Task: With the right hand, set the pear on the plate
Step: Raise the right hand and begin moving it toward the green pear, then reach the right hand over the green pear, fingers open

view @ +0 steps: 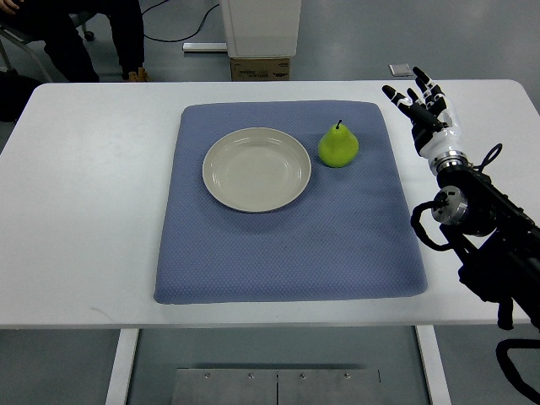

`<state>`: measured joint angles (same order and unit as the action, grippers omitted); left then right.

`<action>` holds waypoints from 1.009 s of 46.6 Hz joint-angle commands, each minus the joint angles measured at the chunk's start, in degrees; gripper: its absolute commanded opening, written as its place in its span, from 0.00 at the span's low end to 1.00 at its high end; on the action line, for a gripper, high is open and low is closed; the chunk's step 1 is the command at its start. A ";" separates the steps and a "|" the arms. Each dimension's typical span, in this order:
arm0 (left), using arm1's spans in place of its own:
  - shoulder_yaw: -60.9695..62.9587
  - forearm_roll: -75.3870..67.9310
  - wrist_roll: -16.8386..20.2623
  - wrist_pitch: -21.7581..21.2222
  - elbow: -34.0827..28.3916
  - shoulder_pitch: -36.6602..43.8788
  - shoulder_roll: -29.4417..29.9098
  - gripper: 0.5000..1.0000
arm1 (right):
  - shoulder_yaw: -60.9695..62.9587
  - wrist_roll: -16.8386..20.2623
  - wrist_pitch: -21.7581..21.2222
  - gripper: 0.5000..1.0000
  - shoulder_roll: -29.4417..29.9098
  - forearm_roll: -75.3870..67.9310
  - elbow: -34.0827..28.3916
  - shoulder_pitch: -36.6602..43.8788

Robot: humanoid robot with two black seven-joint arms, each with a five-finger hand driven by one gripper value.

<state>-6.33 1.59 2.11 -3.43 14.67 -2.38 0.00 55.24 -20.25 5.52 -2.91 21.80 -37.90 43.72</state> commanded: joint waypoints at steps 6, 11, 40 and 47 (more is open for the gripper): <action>0.00 -0.01 0.00 0.01 0.00 0.01 0.00 1.00 | -0.57 -0.14 0.01 1.00 -0.08 0.00 0.10 0.23; 0.00 -0.01 0.00 0.01 0.00 0.01 0.00 1.00 | -1.45 -0.14 0.01 1.00 -0.26 0.00 0.10 0.32; 0.00 -0.01 0.00 0.01 0.00 0.01 0.00 1.00 | -2.33 0.48 -0.07 1.00 0.01 0.00 1.69 2.51; 0.00 -0.01 0.00 0.01 0.00 0.01 0.00 1.00 | -7.16 -0.05 0.01 1.00 -0.17 0.17 1.77 3.39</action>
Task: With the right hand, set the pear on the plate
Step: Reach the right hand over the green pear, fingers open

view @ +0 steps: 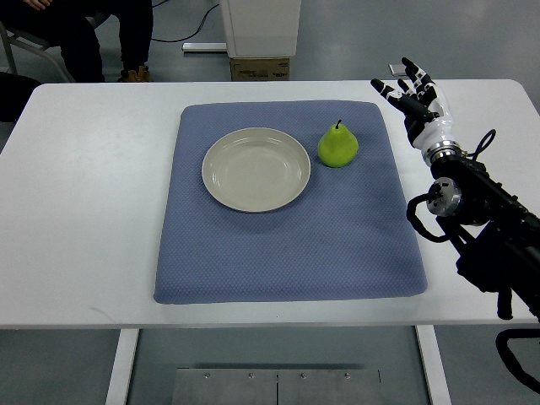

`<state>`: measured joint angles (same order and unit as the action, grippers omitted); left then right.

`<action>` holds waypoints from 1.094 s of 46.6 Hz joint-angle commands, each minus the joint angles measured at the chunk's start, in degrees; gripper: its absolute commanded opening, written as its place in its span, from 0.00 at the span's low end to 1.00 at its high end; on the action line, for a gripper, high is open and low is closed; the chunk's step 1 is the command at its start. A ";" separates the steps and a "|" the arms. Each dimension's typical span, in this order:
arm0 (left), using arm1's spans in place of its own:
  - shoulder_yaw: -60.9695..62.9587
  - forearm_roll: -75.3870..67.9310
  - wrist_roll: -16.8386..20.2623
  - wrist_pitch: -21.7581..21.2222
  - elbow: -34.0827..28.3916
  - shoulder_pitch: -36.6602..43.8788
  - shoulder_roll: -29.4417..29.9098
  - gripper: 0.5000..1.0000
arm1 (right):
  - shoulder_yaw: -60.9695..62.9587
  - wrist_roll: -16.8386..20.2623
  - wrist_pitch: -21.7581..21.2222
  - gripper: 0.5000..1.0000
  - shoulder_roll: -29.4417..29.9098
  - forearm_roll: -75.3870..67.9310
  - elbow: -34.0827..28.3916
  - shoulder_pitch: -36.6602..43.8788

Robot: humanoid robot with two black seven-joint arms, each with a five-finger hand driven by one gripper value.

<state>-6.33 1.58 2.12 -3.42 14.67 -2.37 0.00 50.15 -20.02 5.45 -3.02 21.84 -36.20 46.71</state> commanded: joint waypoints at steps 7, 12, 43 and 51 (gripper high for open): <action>0.00 0.01 -0.01 -0.01 0.00 0.00 0.00 1.00 | -6.82 -0.99 0.08 1.00 -0.05 0.13 0.17 1.54; 0.00 0.01 -0.01 -0.01 0.00 0.00 0.00 1.00 | -10.68 -3.35 0.08 1.00 -0.14 0.48 0.17 1.98; 0.00 0.01 -0.01 -0.01 0.00 0.00 0.00 1.00 | -29.85 -14.78 2.46 1.00 0.12 0.57 5.79 6.38; 0.00 0.01 -0.01 -0.01 0.00 0.00 0.00 1.00 | -34.15 -14.98 4.13 1.00 0.47 0.57 7.20 6.64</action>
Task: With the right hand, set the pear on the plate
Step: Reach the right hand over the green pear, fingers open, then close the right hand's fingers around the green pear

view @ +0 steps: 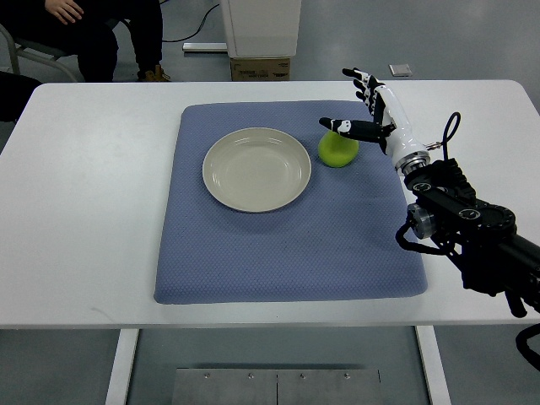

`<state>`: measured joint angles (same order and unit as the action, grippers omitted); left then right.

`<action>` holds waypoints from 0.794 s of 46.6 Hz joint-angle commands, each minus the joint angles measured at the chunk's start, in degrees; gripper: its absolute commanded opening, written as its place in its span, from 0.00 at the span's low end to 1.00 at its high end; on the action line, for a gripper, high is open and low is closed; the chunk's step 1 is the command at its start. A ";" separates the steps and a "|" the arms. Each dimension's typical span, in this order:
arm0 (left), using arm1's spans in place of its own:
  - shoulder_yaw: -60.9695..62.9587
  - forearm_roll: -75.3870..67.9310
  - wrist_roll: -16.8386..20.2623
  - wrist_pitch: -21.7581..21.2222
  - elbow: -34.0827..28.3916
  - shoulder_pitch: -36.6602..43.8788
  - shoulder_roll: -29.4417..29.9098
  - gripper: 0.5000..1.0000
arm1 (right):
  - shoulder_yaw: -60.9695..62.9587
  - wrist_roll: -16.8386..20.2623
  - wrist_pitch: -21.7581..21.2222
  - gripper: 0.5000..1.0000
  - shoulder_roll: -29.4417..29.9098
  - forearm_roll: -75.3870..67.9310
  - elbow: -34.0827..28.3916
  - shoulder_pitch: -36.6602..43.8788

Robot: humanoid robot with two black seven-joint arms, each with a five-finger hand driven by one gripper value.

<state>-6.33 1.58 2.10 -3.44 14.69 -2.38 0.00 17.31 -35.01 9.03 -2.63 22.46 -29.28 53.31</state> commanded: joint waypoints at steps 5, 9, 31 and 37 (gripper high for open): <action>0.00 0.00 0.01 0.01 -0.01 0.00 0.00 1.00 | -3.07 0.01 1.95 1.00 0.61 0.04 0.27 0.04; 0.00 0.00 0.01 0.01 -0.01 0.00 0.00 1.00 | -4.39 0.01 2.83 1.00 0.87 0.04 0.53 0.13; 0.00 0.00 0.01 0.01 -0.01 0.00 0.00 1.00 | -8.17 0.01 5.82 1.00 2.11 -0.04 3.08 -0.66; 0.00 0.00 0.01 0.01 -0.01 0.00 0.00 1.00 | -8.61 0.01 5.82 0.99 2.63 -0.04 4.05 -0.75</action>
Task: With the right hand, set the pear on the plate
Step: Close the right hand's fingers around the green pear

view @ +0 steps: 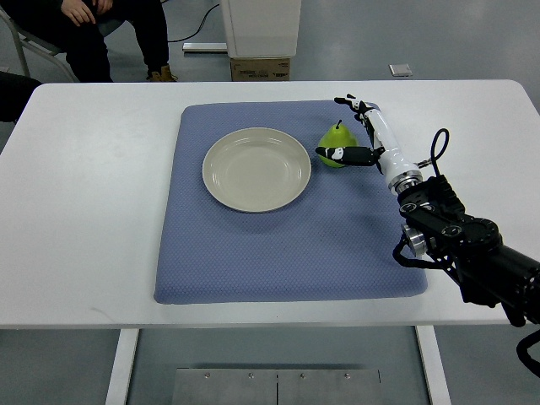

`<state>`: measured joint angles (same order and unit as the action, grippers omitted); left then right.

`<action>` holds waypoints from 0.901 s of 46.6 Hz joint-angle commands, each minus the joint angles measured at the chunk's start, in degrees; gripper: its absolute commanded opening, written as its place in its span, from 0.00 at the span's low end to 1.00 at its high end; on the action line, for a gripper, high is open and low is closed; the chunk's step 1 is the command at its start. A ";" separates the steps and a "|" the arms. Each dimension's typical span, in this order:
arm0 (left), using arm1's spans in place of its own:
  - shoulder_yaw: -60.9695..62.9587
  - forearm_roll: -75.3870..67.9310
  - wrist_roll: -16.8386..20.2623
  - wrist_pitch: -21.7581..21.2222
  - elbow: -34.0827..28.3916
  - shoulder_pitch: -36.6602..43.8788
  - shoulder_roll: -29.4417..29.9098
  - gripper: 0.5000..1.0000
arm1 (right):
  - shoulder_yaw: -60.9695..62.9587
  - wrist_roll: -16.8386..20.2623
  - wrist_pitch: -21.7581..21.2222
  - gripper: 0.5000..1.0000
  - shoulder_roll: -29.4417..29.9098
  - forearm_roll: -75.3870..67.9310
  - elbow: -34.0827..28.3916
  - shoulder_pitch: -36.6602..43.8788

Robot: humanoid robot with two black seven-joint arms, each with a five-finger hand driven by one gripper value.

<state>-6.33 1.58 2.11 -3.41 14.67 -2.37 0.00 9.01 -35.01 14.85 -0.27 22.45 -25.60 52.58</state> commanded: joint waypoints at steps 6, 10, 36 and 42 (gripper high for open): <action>0.00 0.00 0.00 -0.01 0.01 0.00 0.00 1.00 | -1.19 0.01 0.00 0.97 0.27 -0.03 1.25 -0.02; 0.00 0.00 0.00 -0.01 0.01 0.00 0.00 1.00 | -1.54 0.01 0.00 0.96 0.27 -0.03 1.69 -0.11; 0.00 0.00 0.00 -0.01 0.01 0.00 0.00 1.00 | -4.00 0.01 0.00 0.87 0.27 0.05 2.22 -1.07; 0.00 0.00 0.00 -0.01 0.01 0.00 0.00 1.00 | -4.88 0.01 0.00 0.82 0.27 0.05 2.31 -1.07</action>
<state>-6.33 1.58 2.12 -3.44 14.69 -2.37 0.00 4.42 -35.00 14.85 0.00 22.46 -23.35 51.51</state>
